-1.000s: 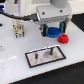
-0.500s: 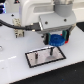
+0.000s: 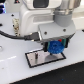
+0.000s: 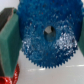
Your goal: Insert the blue gear onto the right peg, followed by the red gear
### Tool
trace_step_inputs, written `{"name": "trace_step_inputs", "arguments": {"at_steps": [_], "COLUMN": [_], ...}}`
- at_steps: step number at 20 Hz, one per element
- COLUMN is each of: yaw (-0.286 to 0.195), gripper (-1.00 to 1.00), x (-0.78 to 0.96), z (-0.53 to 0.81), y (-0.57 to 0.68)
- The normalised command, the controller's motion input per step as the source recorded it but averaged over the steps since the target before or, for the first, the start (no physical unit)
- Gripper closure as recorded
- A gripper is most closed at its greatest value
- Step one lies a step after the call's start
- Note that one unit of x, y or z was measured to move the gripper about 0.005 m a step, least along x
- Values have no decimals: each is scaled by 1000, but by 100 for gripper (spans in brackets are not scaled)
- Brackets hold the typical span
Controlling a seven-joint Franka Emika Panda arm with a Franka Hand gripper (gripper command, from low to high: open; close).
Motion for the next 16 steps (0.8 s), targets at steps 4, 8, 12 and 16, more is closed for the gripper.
{"name": "trace_step_inputs", "arguments": {"at_steps": [4,8,12,16], "yaw": [0,0,0,0], "gripper": [100,100,100,100], "x": [146,191,156,147], "z": [81,337,171,60], "y": [-74,-70,-107,-136]}}
